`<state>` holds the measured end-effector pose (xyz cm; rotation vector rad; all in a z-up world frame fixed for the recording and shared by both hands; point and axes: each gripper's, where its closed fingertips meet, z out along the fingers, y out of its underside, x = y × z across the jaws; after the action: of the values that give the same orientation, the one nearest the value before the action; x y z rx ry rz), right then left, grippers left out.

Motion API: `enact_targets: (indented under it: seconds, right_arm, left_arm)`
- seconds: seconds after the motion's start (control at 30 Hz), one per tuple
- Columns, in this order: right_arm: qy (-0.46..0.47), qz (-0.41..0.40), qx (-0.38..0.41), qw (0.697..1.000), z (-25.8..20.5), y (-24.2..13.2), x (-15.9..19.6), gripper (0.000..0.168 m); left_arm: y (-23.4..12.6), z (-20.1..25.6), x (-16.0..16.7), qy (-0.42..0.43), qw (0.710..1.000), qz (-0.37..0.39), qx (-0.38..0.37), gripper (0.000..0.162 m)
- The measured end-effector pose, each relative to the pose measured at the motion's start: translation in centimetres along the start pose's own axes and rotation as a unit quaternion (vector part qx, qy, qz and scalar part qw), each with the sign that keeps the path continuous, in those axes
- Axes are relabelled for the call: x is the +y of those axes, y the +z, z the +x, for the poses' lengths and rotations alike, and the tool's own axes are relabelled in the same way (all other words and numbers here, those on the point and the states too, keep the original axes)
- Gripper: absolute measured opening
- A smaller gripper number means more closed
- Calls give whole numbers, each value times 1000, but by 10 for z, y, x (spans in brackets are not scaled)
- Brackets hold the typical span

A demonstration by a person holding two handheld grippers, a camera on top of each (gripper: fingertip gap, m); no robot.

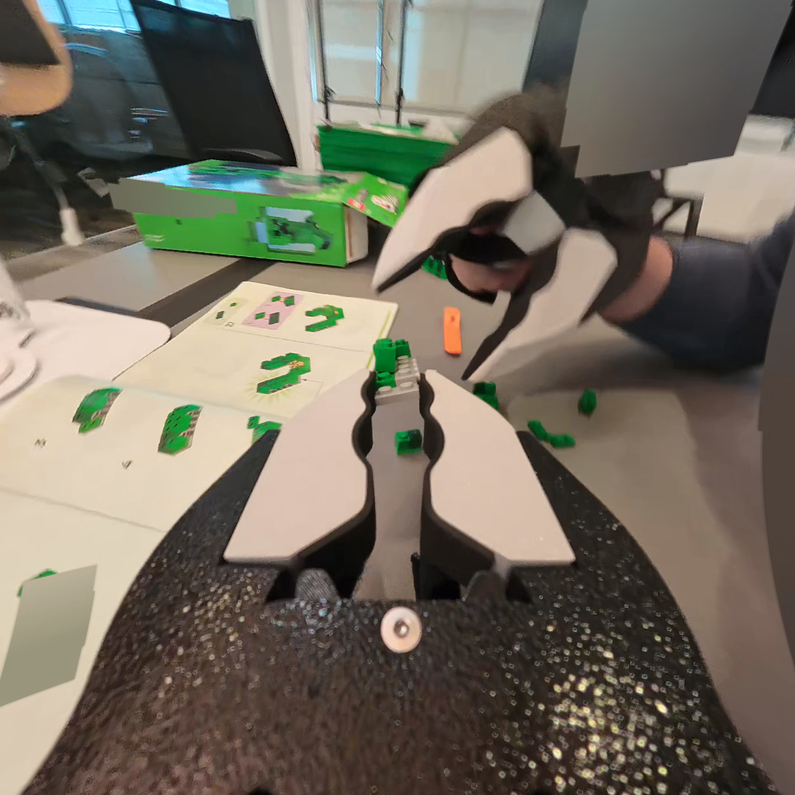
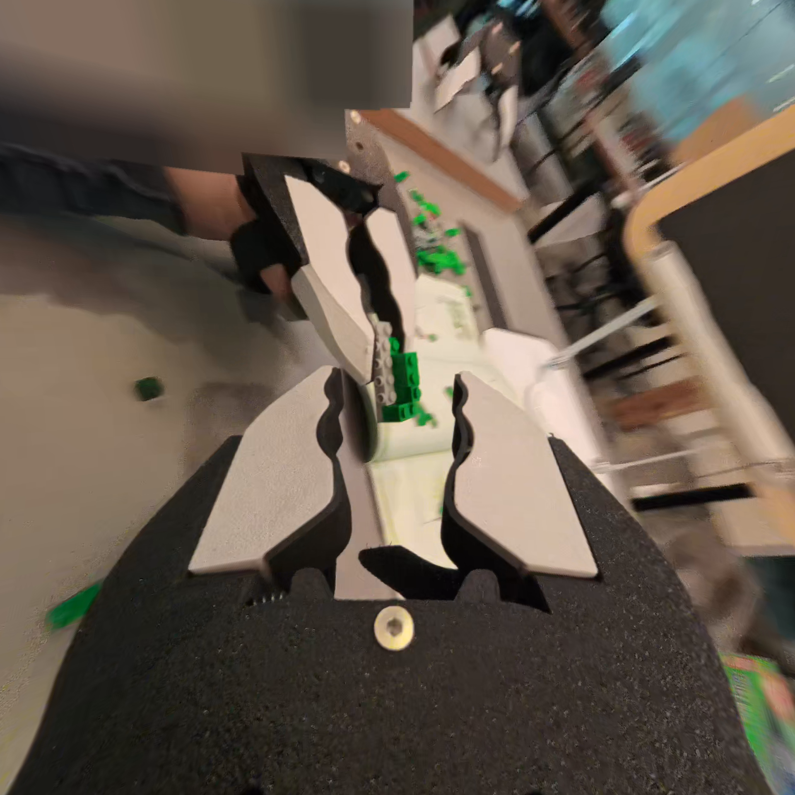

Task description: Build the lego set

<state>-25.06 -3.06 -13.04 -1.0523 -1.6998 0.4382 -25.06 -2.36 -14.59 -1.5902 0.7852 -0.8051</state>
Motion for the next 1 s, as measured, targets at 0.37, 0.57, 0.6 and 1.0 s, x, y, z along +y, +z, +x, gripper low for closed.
enact_targets:
  seconds: [0.37,0.57,0.6,1.0]
  right_arm:
    - [-201,-65,185,960,5,23,3,48]
    - [-221,-72,211,949,10,22,7,25]
    - [-222,-73,213,949,10,22,7,24]
    - [-238,-63,224,943,12,17,5,20]
  left_arm:
    - [-4,-5,-6,-30,999,21,-5,18]
    - [0,0,-6,-18,1000,14,3,18]
    - [0,0,-6,-18,1000,14,3,18]
    - [2,2,-11,-33,998,44,13,18]
